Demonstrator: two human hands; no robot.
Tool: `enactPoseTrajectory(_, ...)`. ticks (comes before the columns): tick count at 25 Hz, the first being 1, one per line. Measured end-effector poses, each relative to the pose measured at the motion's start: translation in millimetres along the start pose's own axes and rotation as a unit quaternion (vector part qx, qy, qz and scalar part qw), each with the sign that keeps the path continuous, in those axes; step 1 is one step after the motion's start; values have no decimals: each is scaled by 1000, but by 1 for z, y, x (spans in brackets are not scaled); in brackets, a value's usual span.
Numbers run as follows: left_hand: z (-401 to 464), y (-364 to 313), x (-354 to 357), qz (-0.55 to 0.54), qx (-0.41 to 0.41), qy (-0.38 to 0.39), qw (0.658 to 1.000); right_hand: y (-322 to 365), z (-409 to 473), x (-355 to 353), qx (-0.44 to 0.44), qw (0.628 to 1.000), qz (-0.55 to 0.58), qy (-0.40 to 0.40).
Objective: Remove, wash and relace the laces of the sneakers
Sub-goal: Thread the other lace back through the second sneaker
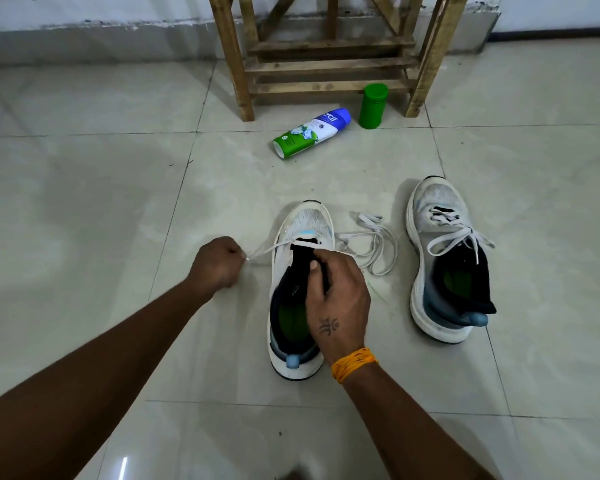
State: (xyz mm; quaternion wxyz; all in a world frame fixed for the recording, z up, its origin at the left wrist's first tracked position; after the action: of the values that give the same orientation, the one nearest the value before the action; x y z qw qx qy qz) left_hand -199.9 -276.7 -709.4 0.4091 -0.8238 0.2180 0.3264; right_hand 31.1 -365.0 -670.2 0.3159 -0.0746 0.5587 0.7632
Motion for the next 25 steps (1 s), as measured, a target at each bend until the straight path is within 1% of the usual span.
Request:
enactPoseTrajectory(1,-5,-10,2,68,87,-19,994,-1,0,0,0,1000,3,-1)
enactPoseTrajectory(2,-13,-22,7,105,178,-37,978,-2,1,1,2,1000,7,0)
enactPoseTrajectory(3,-22,-35,12,118,250,-48,960,-3,1,2,4,1000,8,4)
enactPoseTrajectory(5,-34,-55,18,117,340,-58,931,-3,0,5,7,1000,8,11)
enactPoseTrajectory(7,-37,-64,21,143,387,-87,907,-4,0,5,10,1000,4,14)
enactPoseTrajectory(8,-34,-62,20,165,388,-104,901,-5,0,5,12,1000,3,14)
enactPoseTrajectory(9,-27,-57,16,198,357,-114,906,-6,0,5,15,1000,3,13)
enactPoseTrajectory(11,-9,-40,4,293,230,-116,921,-7,0,4,18,1000,8,12)
enactPoseTrajectory(12,-4,-28,-3,336,162,-109,921,-7,0,4,17,1000,14,12)
enactPoseTrajectory(13,0,-19,-9,359,122,-99,920,-7,0,3,15,1000,19,11)
enactPoseTrajectory(14,0,-17,-12,354,120,-92,923,-7,0,3,14,1000,24,9)
enactPoseTrajectory(15,-2,-22,-11,325,162,-90,927,-7,0,3,13,1000,27,7)
enactPoseTrajectory(16,-8,-30,-8,281,228,-87,928,-6,0,3,12,1000,29,3)
enactPoseTrajectory(18,-28,-52,3,211,346,-77,911,-6,0,3,13,999,29,-5)
enactPoseTrajectory(19,-36,-62,8,203,380,-83,899,-6,0,3,14,999,30,-7)
enactPoseTrajectory(20,-39,-67,13,220,392,-93,888,-6,-1,3,16,999,33,-8)
enactPoseTrajectory(21,-41,-70,17,250,389,-102,881,-6,-1,3,17,999,36,-8)
enactPoseTrajectory(22,-38,-69,17,286,366,-115,878,-6,-2,3,17,999,38,-7)
enactPoseTrajectory(23,-33,-66,12,322,321,-124,882,-7,-1,2,17,999,40,-6)
enactPoseTrajectory(25,-20,-48,-4,391,191,-113,893,-8,-1,2,16,999,42,-6)
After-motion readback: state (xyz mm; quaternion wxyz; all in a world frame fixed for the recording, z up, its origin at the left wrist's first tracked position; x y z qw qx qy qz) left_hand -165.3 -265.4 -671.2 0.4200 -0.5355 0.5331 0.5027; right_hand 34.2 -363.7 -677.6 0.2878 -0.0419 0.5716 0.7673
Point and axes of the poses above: each hand's wrist, its own z-axis towards the middle knuckle, its own x-axis out of the palm, y = z × x, the point moved 5 cm from there along z, towards the middle knuckle, and after that the axes turned 9 degrees about -x, right-handed, at the moved point
